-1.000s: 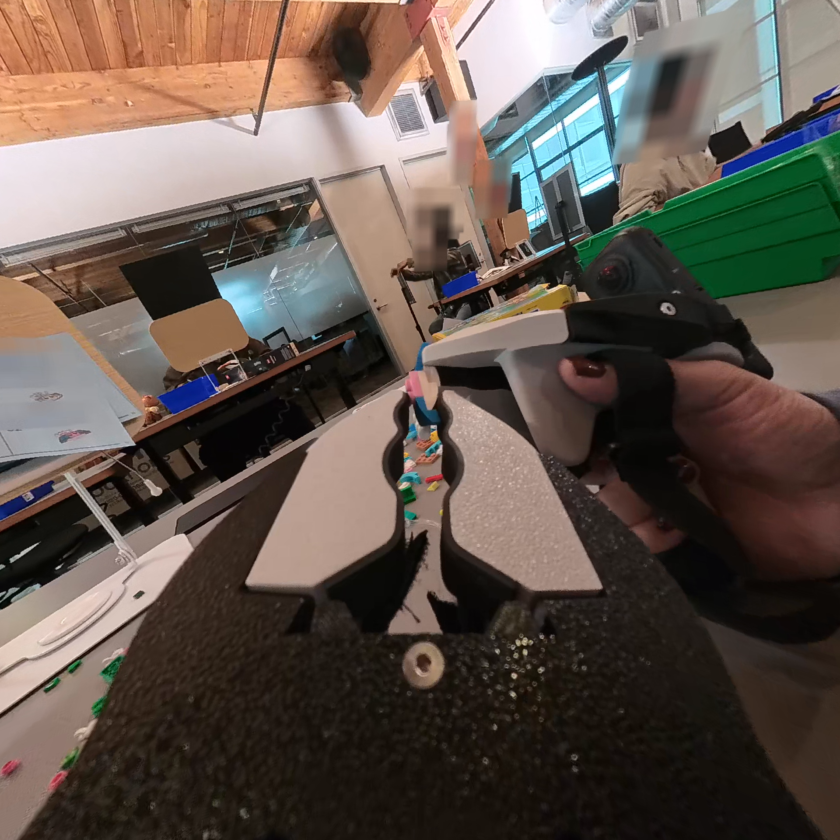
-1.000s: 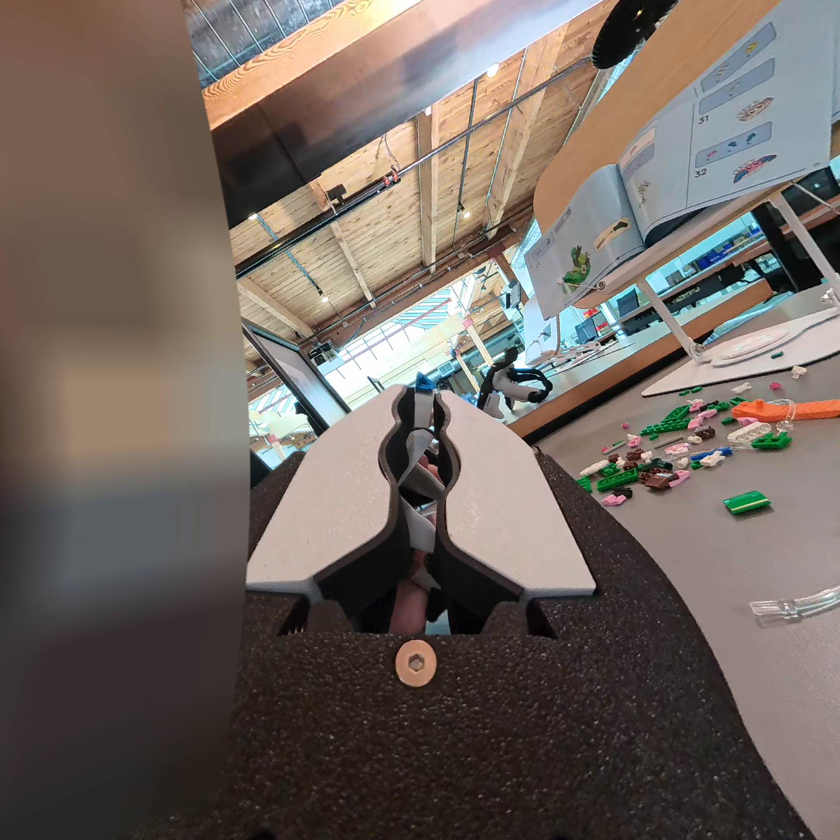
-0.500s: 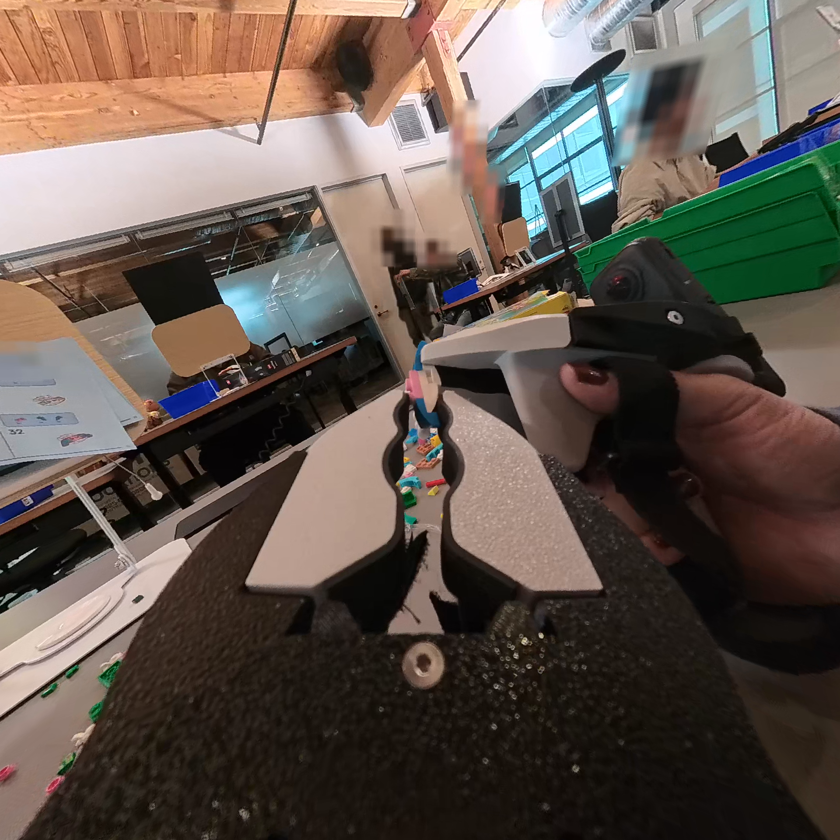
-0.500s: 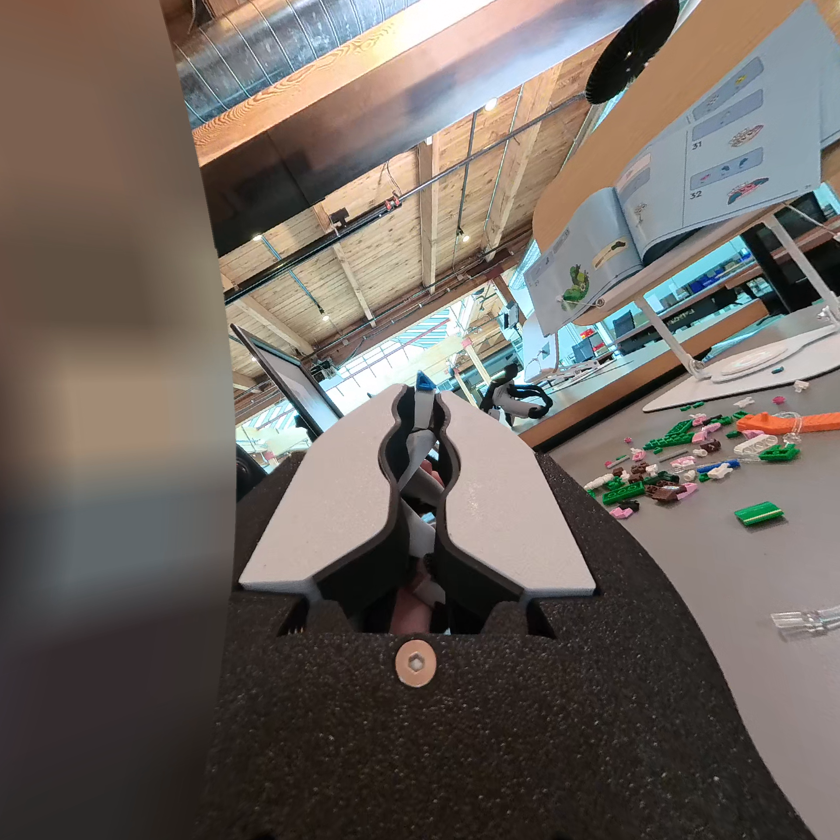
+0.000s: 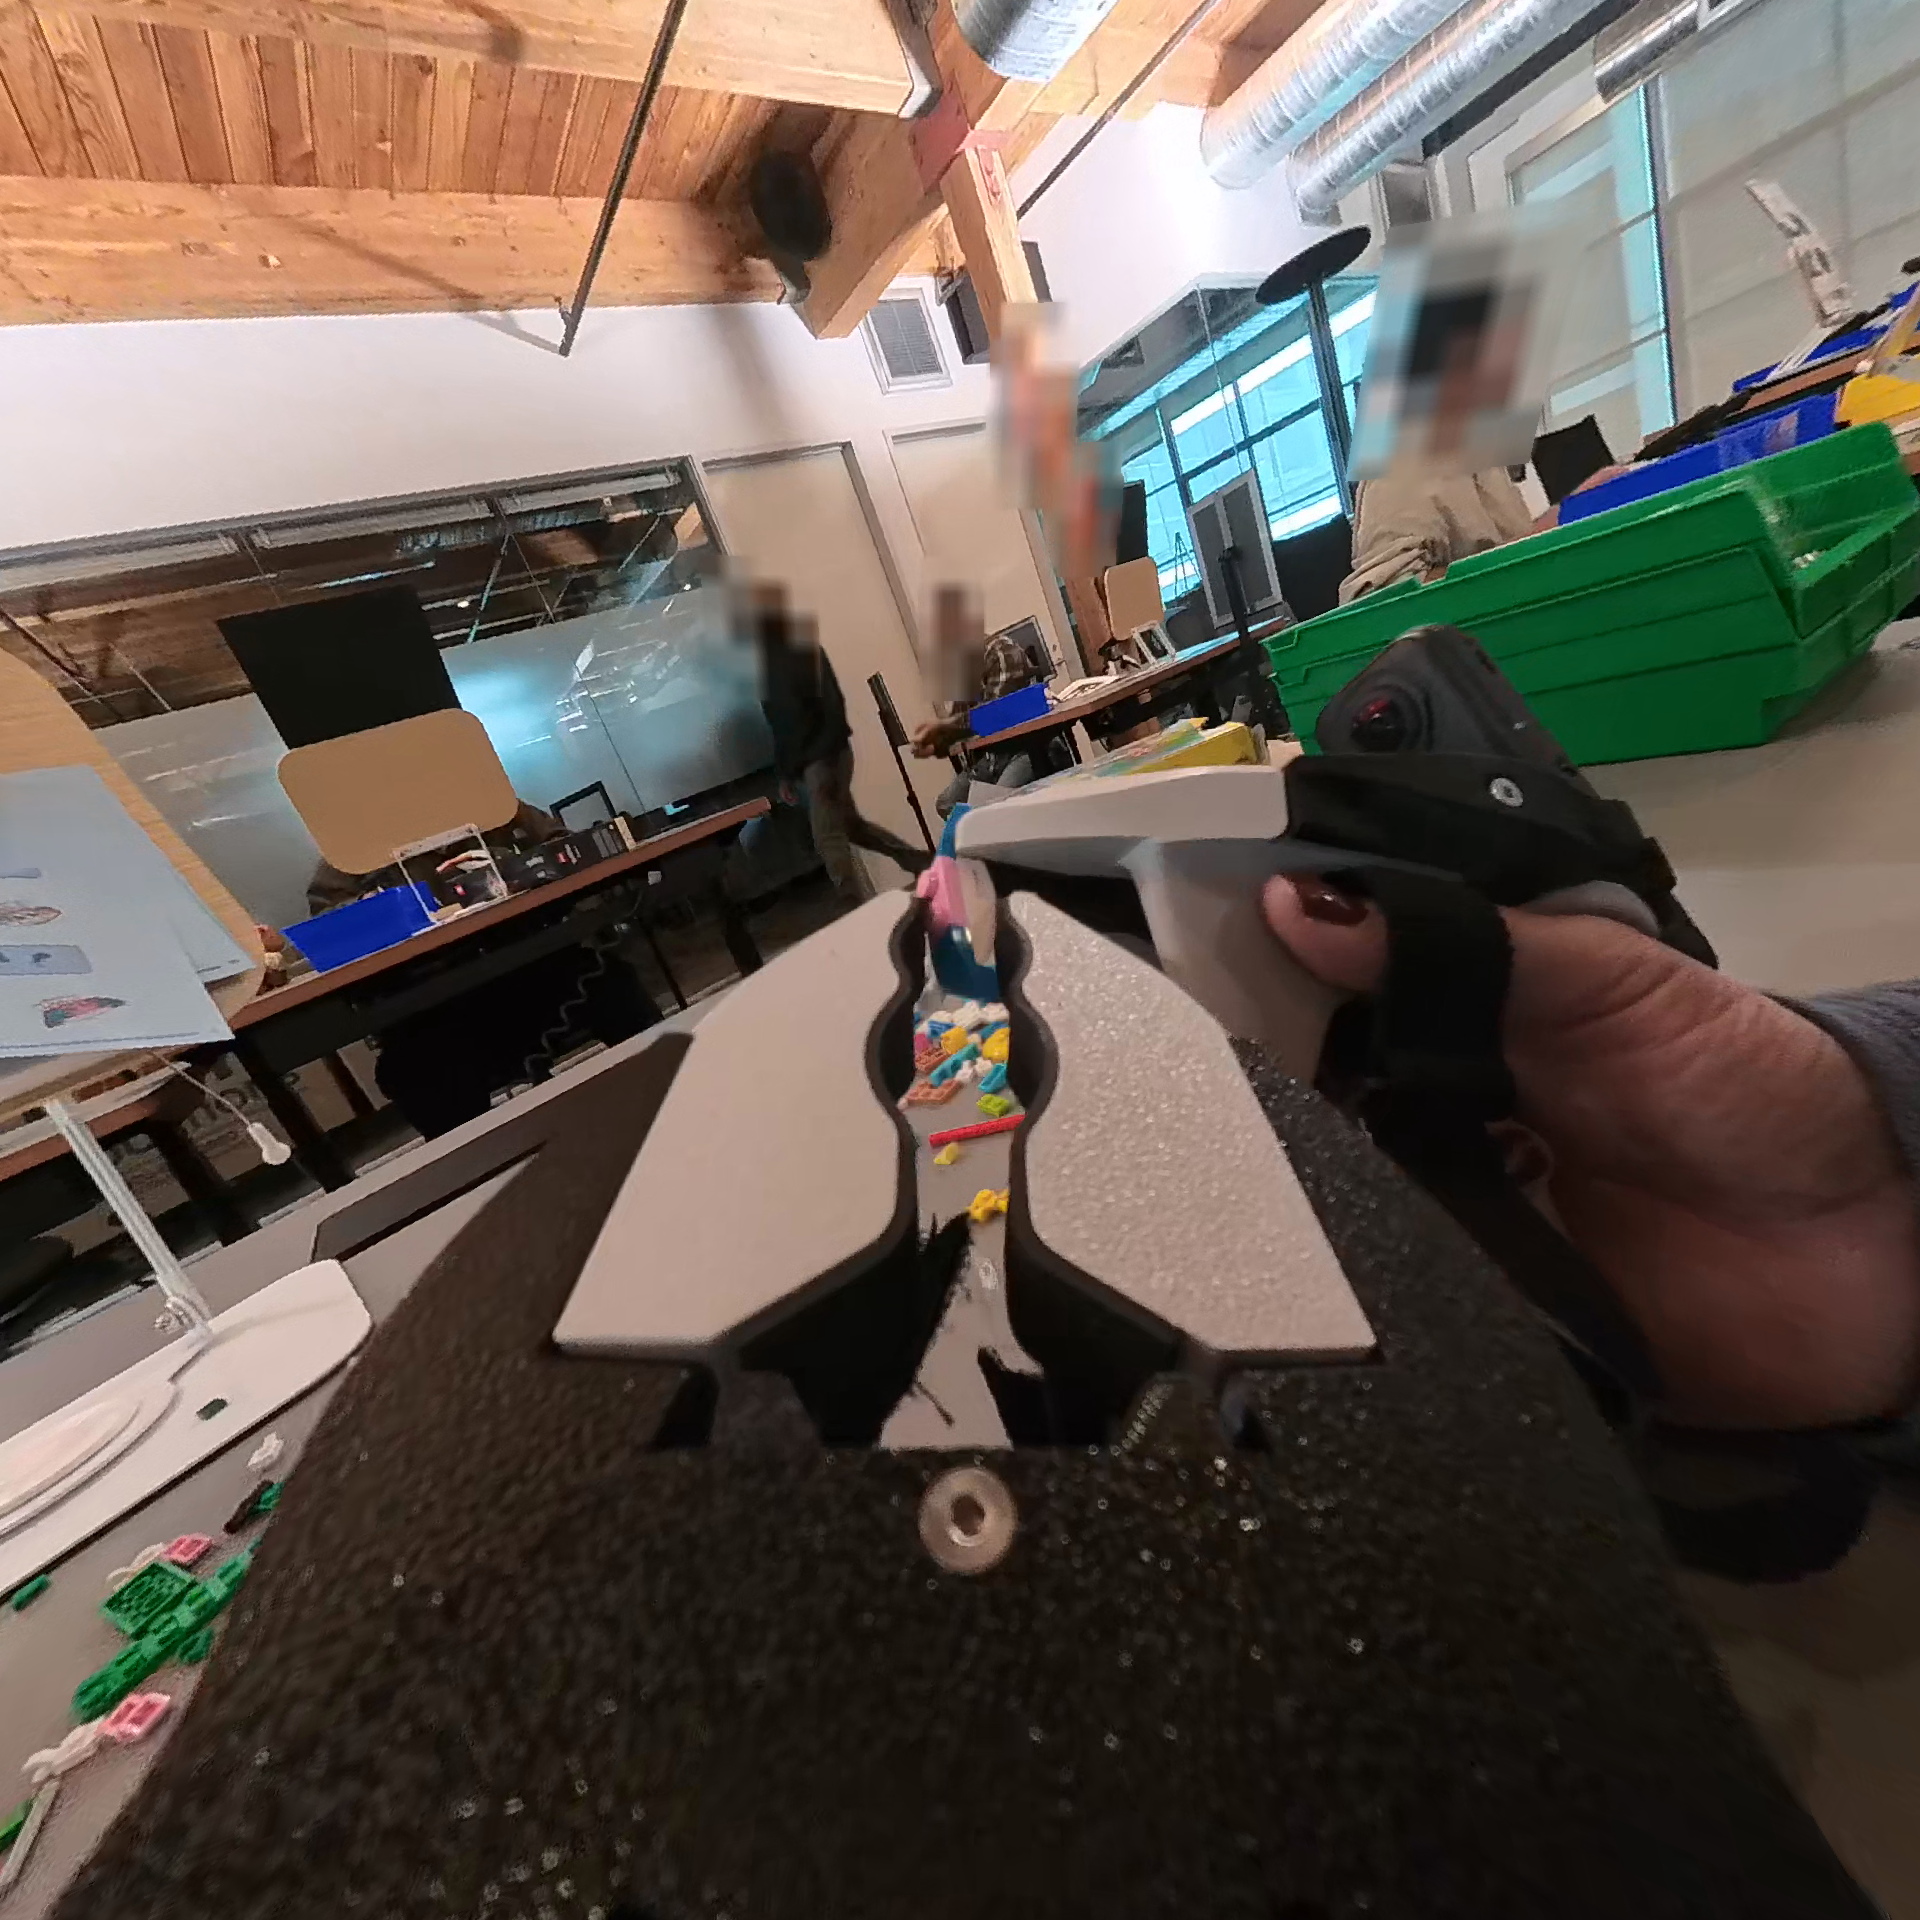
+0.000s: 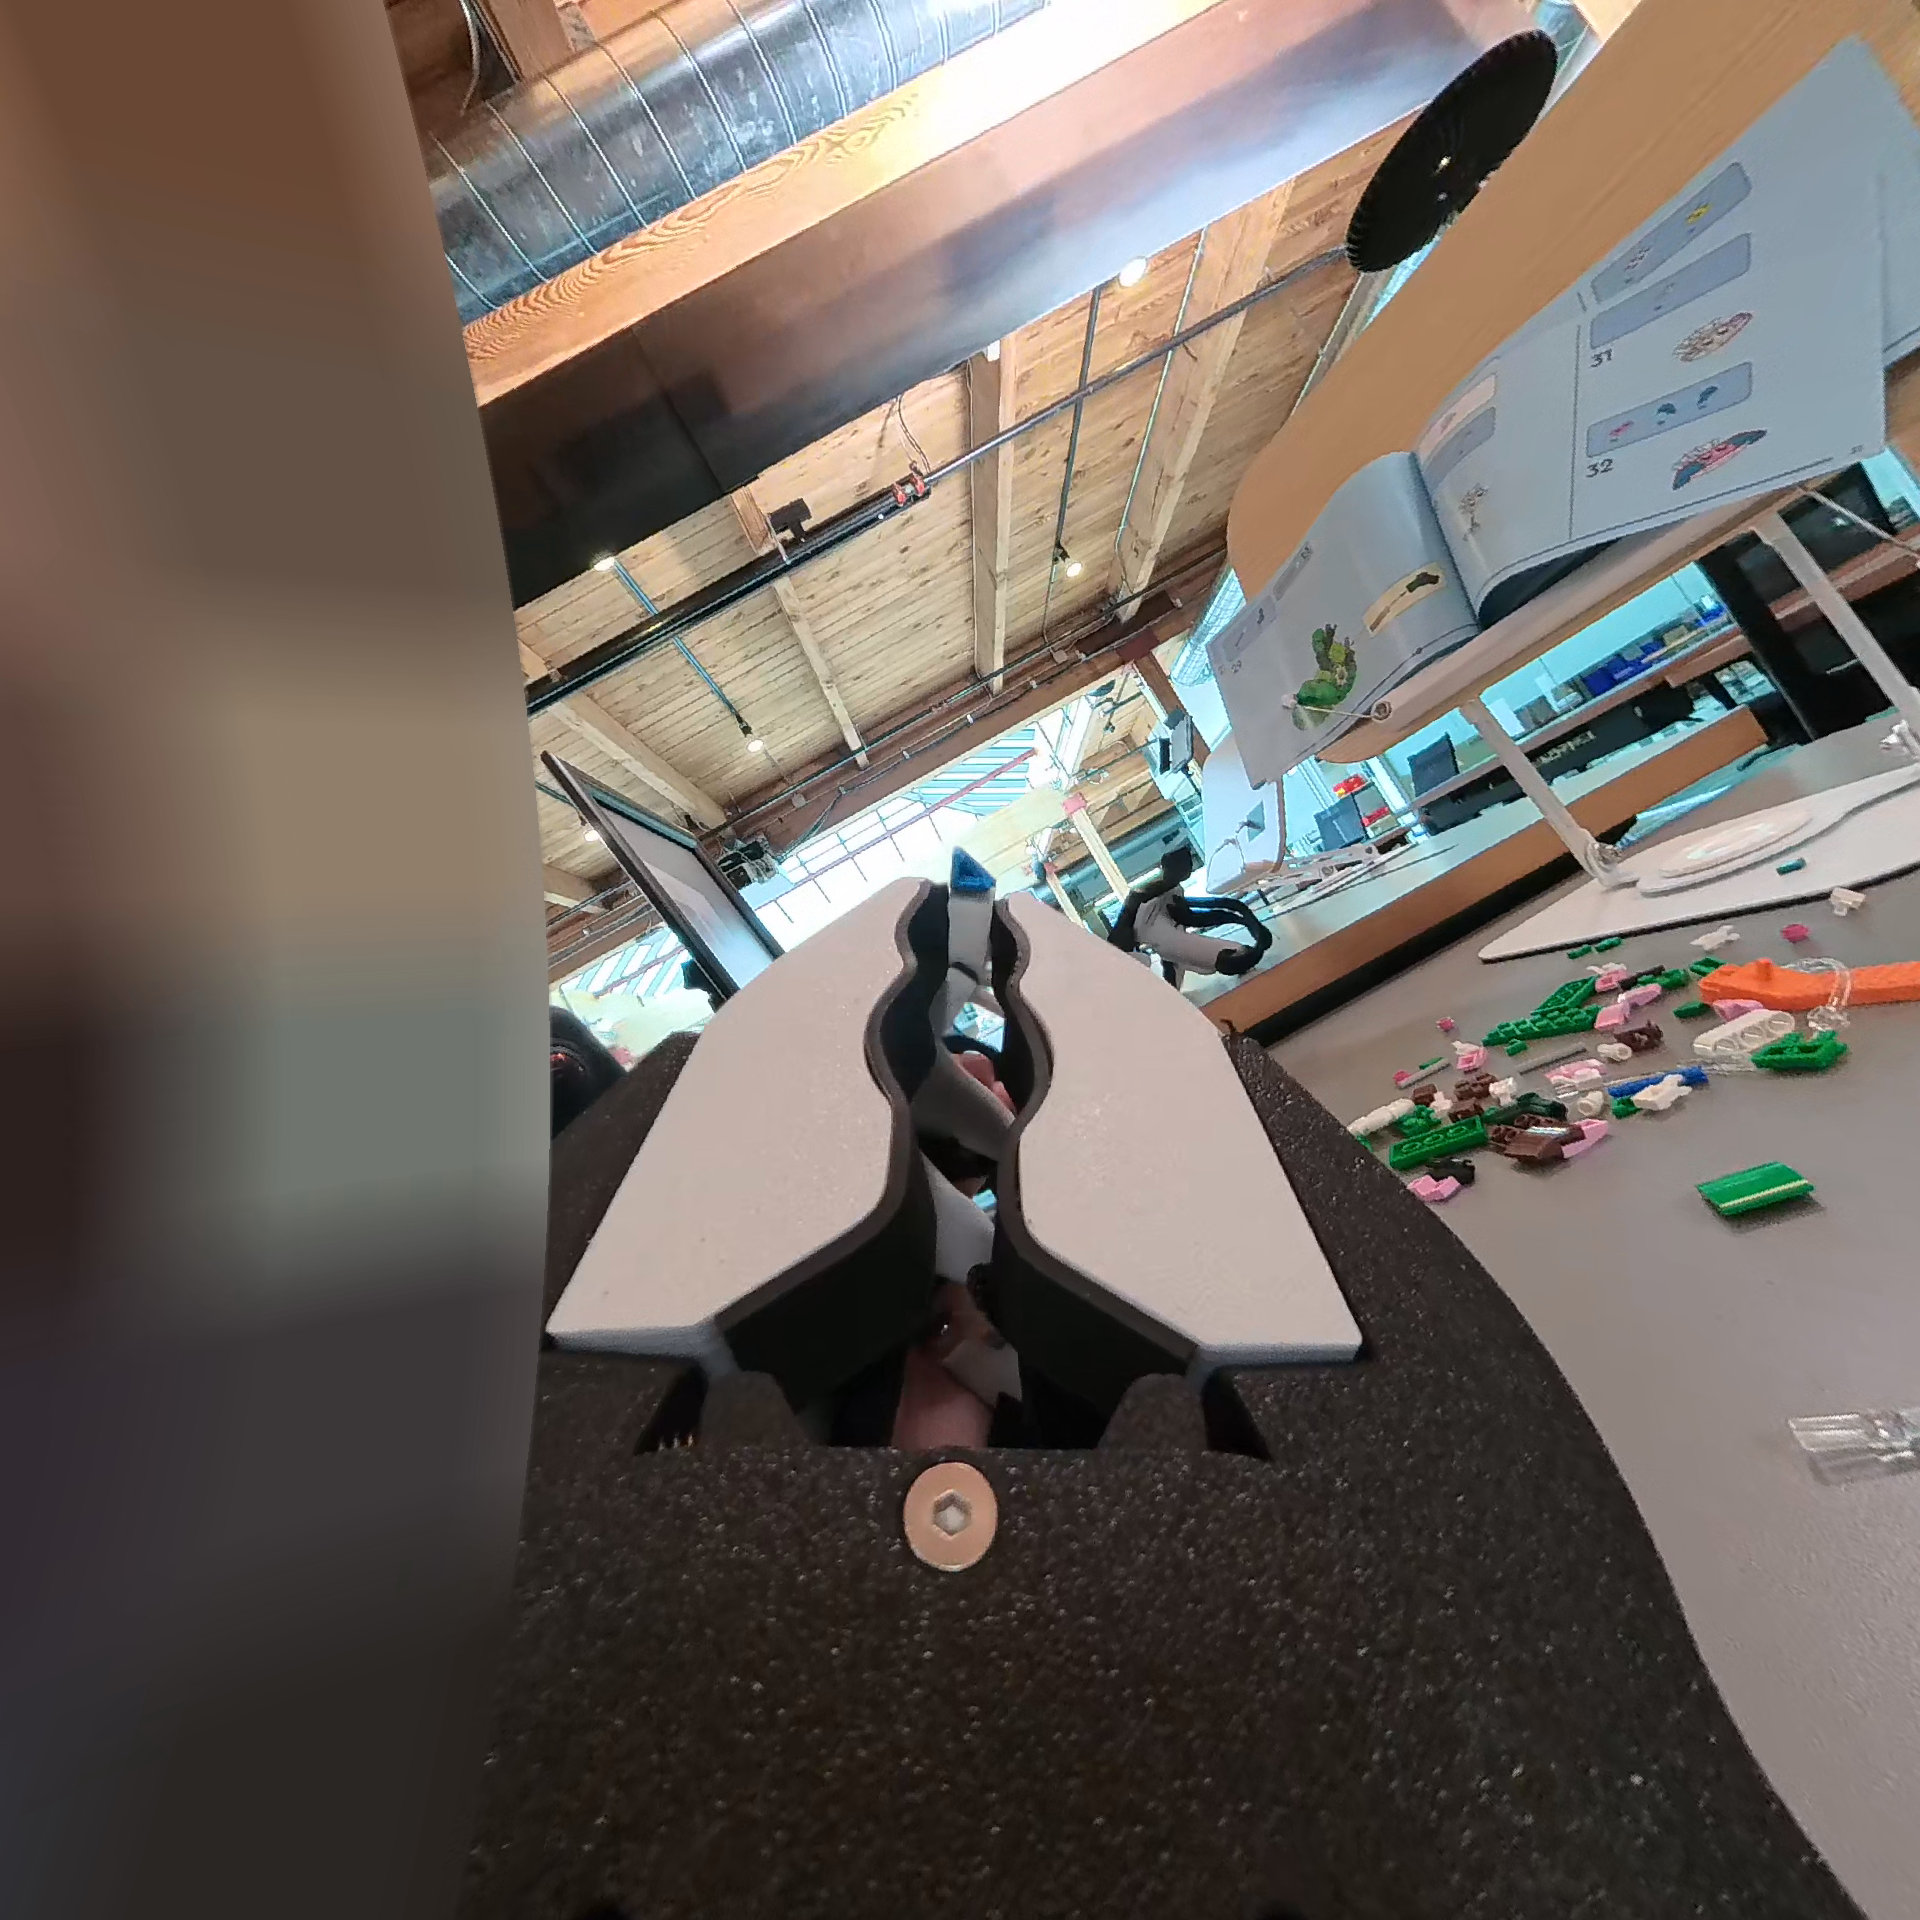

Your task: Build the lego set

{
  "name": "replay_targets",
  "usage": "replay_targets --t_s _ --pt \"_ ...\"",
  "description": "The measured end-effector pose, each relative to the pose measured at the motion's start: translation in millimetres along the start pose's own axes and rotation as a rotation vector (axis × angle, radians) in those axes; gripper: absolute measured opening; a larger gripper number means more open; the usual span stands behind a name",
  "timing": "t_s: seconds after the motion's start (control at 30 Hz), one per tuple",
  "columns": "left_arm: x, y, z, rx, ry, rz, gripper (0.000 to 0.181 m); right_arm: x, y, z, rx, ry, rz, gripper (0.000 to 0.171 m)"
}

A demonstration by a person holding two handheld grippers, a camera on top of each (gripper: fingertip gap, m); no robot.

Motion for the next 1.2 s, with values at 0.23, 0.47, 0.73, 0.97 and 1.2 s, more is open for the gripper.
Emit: replay_targets --t_s 0.23,0.47,0.73,0.97,1.2 --pt "1 0 -1 -0.01 0.012 0.022 0.012 1 0 0 -0.002 0.005 0.003 0.007" --pt "4 3 -1 0.001 0.05 -0.014 0.012 3 -3 1 0.024 0.033 -0.007 0.007" --pt "12 7 0 0.035 0.112 -0.103 0.011 5 -11 2 0.069 0.059 0.02 0.007" --pt "19 8 4 -0.01 0.151 -0.037 0.011 7 -21 -1 0.176 0.029 0.098 0.007" --pt "18 10 4 -0.041 0.146 -0.016 0.013 11 -18 1 0.162 0.07 0.085 0.007"
Point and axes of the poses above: each gripper's, where its closed fingertips meet, z out along the fingers, x out of its underside, y = z × x across the jaws, the point moved 2 cm from there along -z, back along the fingers, and after that the axes turned 4 degrees about -x, right-handed, at the moved point
